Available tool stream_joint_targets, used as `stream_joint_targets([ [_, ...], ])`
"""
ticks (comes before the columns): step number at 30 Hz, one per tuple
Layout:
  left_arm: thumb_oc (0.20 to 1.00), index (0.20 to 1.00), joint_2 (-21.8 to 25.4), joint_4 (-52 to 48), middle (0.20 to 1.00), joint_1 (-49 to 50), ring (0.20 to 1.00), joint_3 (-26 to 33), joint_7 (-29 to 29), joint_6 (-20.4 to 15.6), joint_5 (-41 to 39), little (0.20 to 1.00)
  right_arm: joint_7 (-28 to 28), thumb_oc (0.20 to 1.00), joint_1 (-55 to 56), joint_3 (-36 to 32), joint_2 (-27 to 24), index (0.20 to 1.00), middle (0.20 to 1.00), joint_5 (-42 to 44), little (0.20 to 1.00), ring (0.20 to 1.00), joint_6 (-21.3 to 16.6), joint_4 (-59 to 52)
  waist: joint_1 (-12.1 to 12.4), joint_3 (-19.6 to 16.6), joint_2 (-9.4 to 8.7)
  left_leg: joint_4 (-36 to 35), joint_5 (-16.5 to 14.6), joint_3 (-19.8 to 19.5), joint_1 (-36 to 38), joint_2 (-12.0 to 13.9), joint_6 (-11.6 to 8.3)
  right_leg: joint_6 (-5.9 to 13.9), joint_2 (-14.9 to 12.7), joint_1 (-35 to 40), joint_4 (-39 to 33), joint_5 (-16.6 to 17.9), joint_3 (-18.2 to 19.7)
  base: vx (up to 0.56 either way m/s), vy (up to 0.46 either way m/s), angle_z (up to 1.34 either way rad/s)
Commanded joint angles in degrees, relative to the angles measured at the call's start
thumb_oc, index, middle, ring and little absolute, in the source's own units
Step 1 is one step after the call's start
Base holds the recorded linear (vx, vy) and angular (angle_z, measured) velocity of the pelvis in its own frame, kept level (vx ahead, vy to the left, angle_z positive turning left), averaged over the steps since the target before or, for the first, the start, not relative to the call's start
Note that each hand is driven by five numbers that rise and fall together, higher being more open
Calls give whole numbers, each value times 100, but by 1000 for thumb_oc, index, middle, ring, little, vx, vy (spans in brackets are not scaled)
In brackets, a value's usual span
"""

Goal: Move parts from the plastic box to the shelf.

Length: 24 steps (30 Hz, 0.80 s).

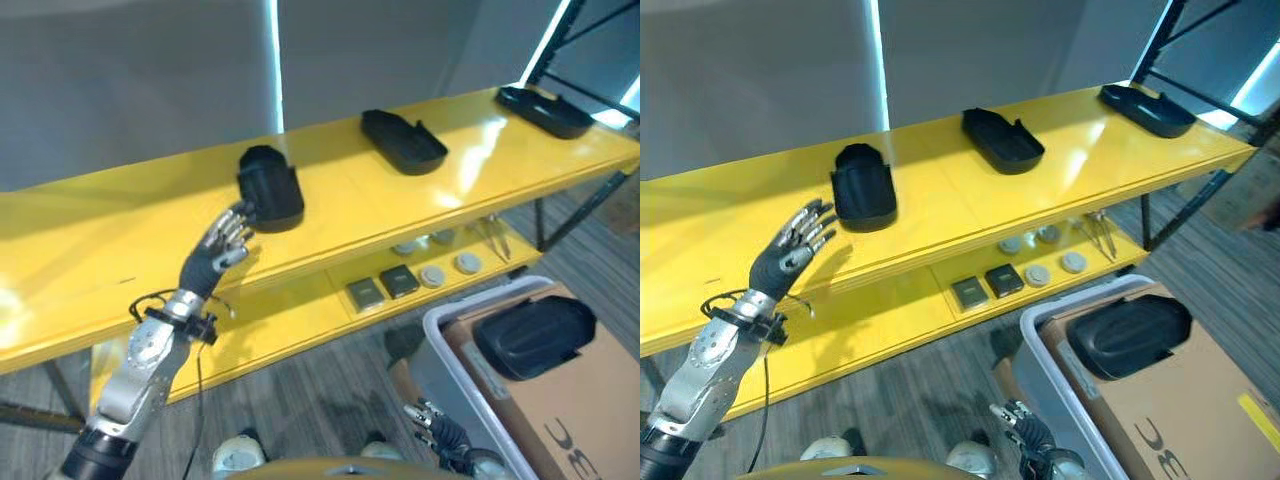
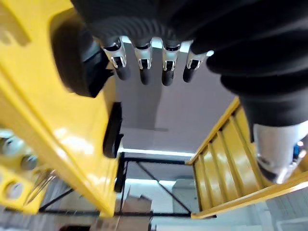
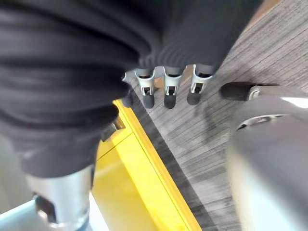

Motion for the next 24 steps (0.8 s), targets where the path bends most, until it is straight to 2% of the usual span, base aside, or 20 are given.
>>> stream_joint_targets([
  [1,1000,1000,-20,-265,1000,-389,1000,289,-1139,114,-824,1000,-417,1000,77,-137,169,1000,1000,610,1000,1000,-374,-11,-66,28,-46,450,-440,-552,-29,161,161,411,-754,-39,113,579,11,-121,131,-1],
  [3,1000,1000,-14,-398,1000,-262,1000,321,-1328,148,-861,1000,-456,1000,105,-201,251,1000,1000,612,1000,1000,-432,50,-29,21,-57,271,-443,-254,75,51,166,504,-971,-224,-92,1119,-376,-86,69,-18],
  [4,1000,1000,-25,-438,1000,-175,1000,353,-1398,184,-913,1000,-491,1000,125,-206,293,1000,1000,636,1000,1000,-494,92,9,17,-8,163,-525,-138,184,71,101,538,-986,-295,-145,1217,-618,-92,42,-45],
  [6,1000,1000,-62,-465,1000,-16,1000,485,-1433,233,-902,1000,-427,1000,168,-184,366,1000,1000,559,1000,1000,-655,222,87,-10,39,-169,-443,349,328,38,111,538,-1073,-506,-83,1392,-1233,-187,52,-112],
  [9,1000,1000,-63,-355,1000,8,1000,516,-1212,23,-724,1000,-203,1000,150,-77,347,1000,1000,389,1000,1000,-872,469,120,-77,110,-424,-424,844,392,-15,276,538,-1234,-738,326,1379,-1862,-153,30,-118],
  [10,1000,1000,-63,-335,1000,8,1000,504,-1180,-18,-743,1000,-161,1000,133,-60,340,1000,1000,352,1000,1000,-924,520,139,-90,114,-461,-423,929,395,-22,306,538,-1274,-789,375,1372,-1921,-138,-43,-121],
  [11,1000,1000,-76,-331,1000,6,1000,491,-1110,-81,-827,1000,-97,1000,91,-14,280,1000,1000,321,1000,1000,-969,543,157,-108,145,-534,-355,1148,400,28,334,479,-1261,-749,370,1206,-2162,-109,-104,-122],
  [14,1000,1000,-141,-332,1000,-63,1000,454,-1030,-72,-914,1000,-78,1000,6,6,218,1000,1000,303,1000,1000,-966,629,125,-139,151,-554,-271,1380,405,147,318,431,-1133,-674,247,1045,-2315,-1,-176,-144],
  [16,1000,1000,-270,-289,1000,-152,1000,307,-958,46,-1097,1000,-48,1000,-21,-18,182,1000,1000,180,1000,1000,-1006,820,-10,-175,134,-473,-183,1577,445,418,245,404,-954,-613,150,930,-2223,152,-326,-111],
  [22,1000,1000,-546,2,1000,-333,1000,-226,-707,136,-1317,1000,-114,1000,-29,-197,6,1000,1000,154,1000,1000,-1011,1000,-340,-390,30,-204,90,2012,796,1279,-165,270,-614,-553,111,658,-2241,206,-322,-47],
  [23,1000,1000,-617,102,1000,-443,1000,-382,-508,108,-1185,1000,-239,1000,-125,-269,-108,1000,1000,37,1000,1000,-1034,1039,-389,-442,32,191,278,1958,859,1600,-383,128,-423,-602,140,523,-2192,259,-306,-65],
  [24,1000,1000,-639,152,1000,-476,1000,-415,-415,62,-1119,1000,-302,1000,-179,-277,-180,1000,1000,-2,1000,1000,-1018,1020,-384,-448,50,406,427,1810,835,1693,-502,61,-312,-619,147,453,-2122,263,-253,-62],
])
